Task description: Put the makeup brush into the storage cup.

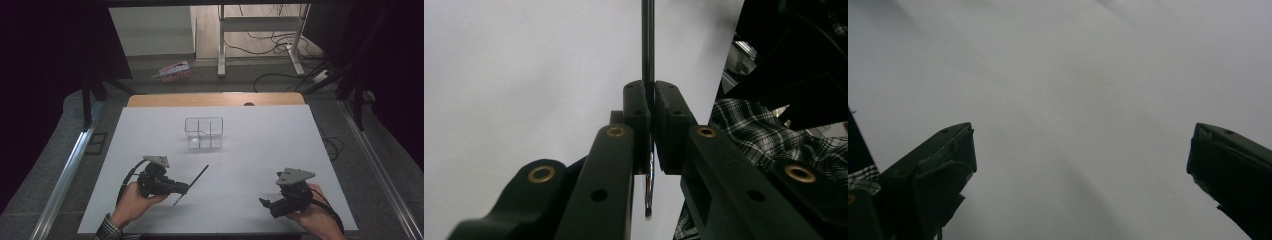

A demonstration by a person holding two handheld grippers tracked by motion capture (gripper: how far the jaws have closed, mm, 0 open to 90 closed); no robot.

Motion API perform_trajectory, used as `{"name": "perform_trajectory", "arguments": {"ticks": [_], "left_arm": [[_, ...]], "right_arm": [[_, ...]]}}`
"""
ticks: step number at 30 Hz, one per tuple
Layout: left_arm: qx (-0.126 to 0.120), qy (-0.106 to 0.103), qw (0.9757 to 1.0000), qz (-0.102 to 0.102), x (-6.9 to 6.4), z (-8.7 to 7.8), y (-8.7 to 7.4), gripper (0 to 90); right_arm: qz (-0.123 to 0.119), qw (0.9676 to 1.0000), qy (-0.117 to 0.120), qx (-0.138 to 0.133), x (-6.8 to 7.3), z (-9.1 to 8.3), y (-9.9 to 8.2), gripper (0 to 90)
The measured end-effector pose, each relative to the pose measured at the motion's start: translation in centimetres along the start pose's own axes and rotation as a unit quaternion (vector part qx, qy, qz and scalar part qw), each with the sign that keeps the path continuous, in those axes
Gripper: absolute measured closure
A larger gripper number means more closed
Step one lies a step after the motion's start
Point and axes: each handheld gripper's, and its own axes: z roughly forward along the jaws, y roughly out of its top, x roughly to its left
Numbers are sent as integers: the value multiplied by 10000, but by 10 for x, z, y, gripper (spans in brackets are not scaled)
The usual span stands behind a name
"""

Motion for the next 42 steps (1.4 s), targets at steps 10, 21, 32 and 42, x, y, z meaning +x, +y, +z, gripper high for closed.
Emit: {"name": "perform_trajectory", "arguments": {"ticks": [10,21,32,42], "left_arm": [[196,-150,9996,96,-3,11,14,856],[351,-261,9988,208,-8,19,24,855],[497,-373,9975,326,-15,29,34,855],[610,-446,9964,395,-19,36,40,855]], "right_arm": [[-637,9980,-47,27,16,2,20,115],[-1291,9916,-117,14,25,5,36,267],[-1537,9880,-80,-105,32,9,50,274],[-2121,9770,-149,-158,41,16,63,366]]}}
